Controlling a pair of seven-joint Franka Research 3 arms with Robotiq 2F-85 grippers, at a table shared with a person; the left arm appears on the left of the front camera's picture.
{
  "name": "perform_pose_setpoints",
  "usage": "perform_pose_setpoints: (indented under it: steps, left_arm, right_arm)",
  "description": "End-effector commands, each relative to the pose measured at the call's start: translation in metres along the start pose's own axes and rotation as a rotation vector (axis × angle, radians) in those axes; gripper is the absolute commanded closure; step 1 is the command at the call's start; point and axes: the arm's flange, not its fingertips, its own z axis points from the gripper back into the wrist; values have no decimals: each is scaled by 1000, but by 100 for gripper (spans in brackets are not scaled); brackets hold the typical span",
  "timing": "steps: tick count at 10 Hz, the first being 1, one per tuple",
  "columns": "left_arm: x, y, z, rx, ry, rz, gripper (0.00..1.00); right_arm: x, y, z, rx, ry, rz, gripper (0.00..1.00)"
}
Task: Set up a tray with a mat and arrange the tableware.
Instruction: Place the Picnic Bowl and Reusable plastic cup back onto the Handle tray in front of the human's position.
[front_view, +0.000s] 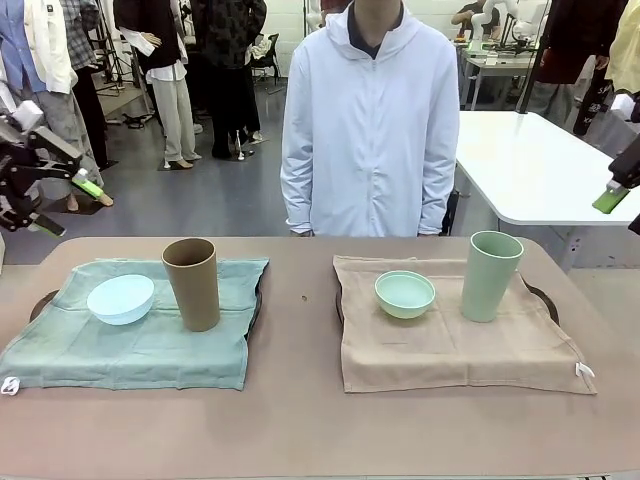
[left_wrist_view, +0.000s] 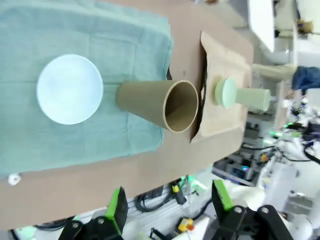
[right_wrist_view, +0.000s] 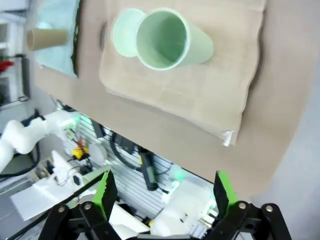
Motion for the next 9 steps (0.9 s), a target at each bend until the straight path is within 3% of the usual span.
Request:
perform_pose_setpoints:
  steps: [1, 6, 7, 8, 9]
  left_arm:
    - [-2, 35, 3, -156, -18, 2, 11]
    - [-37, 79, 16, -418, -125, -38, 11]
    - [-42, 70, 8, -366, -159, -65, 11]
    - [-24, 73, 18, -356, -97, 2, 11]
    - [-24, 73, 18, -356, -97, 2, 11]
  right_arm:
    - [-12, -18, 3, 180, -49, 17, 0]
    - [-38, -63, 7, 391, -140, -82, 0]
    - [-38, -63, 1, 289, -116, -97, 0]
    - [-39, -60, 14, 329, -122, -94, 0]
    - [-39, -60, 14, 329, -122, -94, 0]
